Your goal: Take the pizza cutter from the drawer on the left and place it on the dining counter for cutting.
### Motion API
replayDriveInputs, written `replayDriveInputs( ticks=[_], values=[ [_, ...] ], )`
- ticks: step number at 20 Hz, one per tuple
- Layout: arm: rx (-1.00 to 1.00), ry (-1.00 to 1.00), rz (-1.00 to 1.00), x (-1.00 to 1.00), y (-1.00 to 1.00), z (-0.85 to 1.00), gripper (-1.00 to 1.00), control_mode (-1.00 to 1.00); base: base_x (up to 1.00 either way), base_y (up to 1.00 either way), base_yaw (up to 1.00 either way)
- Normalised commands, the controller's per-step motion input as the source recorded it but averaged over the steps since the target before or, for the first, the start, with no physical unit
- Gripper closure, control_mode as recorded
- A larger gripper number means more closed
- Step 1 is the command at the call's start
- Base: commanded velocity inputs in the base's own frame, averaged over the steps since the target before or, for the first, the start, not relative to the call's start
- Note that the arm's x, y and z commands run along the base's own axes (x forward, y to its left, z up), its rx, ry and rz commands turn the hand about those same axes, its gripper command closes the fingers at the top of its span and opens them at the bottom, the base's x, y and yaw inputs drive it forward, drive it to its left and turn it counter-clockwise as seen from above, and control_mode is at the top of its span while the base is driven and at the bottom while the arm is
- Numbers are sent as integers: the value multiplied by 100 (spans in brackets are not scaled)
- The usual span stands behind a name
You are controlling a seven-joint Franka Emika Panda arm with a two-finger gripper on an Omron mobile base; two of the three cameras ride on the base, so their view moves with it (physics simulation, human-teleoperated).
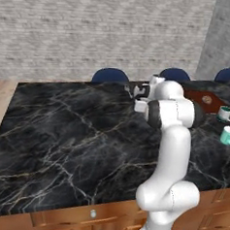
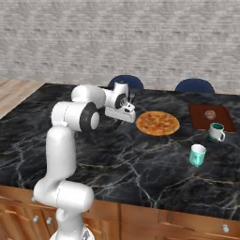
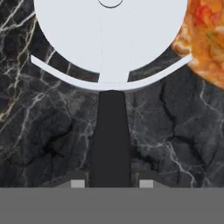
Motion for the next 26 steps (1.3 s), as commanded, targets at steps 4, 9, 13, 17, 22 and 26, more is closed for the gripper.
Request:
replayDriveInputs(
  ticks=[4, 9, 13, 17, 22, 26],
  values=[
    [0, -2, 0, 64, -11, -60, 100, -100, 0, 0, 0],
    [0, -1, 0, 57, -10, -52, 100, -100, 0, 0, 0],
    [0, -1, 0, 37, -3, -31, 100, -100, 0, 0, 0],
    [0, 0, 0, 39, 0, -34, 100, -100, 0, 0, 0],
    [0, 0, 0, 9, 0, -11, 100, -100, 0, 0, 0],
    [0, 0, 0, 0, 0, 0, -100, -100, 0, 0, 0]
  ],
)
